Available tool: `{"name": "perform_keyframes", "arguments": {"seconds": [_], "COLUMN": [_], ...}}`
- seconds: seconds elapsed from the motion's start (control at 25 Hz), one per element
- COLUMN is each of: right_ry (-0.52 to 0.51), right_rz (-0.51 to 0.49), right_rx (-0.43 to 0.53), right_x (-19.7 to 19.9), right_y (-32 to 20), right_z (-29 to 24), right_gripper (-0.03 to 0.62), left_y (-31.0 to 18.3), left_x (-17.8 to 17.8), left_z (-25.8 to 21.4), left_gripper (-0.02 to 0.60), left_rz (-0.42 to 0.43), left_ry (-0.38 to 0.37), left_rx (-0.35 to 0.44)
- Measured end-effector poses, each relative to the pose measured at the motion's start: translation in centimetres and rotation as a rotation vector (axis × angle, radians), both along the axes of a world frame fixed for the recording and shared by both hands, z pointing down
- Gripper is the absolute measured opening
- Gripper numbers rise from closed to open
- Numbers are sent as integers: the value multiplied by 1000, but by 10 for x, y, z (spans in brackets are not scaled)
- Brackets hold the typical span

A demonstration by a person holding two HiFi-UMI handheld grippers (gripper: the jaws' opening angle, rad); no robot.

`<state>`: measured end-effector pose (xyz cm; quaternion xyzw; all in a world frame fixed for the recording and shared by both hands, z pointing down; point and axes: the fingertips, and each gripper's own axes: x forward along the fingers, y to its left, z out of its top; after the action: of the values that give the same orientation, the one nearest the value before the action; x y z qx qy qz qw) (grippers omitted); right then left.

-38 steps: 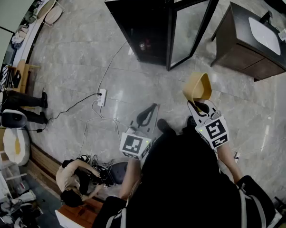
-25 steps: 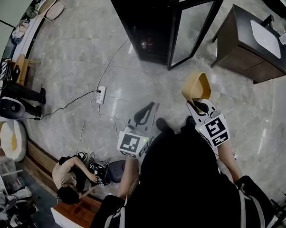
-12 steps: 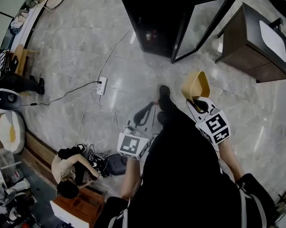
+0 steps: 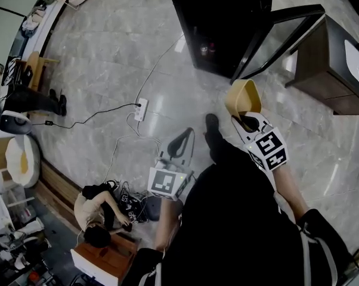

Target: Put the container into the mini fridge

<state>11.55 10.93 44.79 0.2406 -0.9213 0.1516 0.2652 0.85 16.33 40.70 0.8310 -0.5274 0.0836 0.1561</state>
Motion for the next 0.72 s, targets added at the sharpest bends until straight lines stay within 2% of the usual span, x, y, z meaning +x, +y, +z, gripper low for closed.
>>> {"name": "perform_keyframes", "arguments": {"seconds": [0.16, 0.36, 0.56, 0.72], "right_ry": [-34, -64, -76, -79], "right_rz": [-22, -53, -44, -49], "right_rx": [-9, 25, 22, 4], "right_x": [-29, -63, -75, -77], "right_y": [-41, -82, -104, -109], "right_z": [-1, -7, -4, 1], "right_gripper": [20, 20, 20, 21], "left_y": [-39, -75, -100, -114], "left_x": [-18, -39, -45, -39], "left_z": [-19, -23, -23, -20], "left_gripper": [34, 34, 34, 34], "left_rz": [8, -17, -8, 12], "left_ry": [-37, -36, -69, -66], "left_rx": [37, 44, 25, 11]}}
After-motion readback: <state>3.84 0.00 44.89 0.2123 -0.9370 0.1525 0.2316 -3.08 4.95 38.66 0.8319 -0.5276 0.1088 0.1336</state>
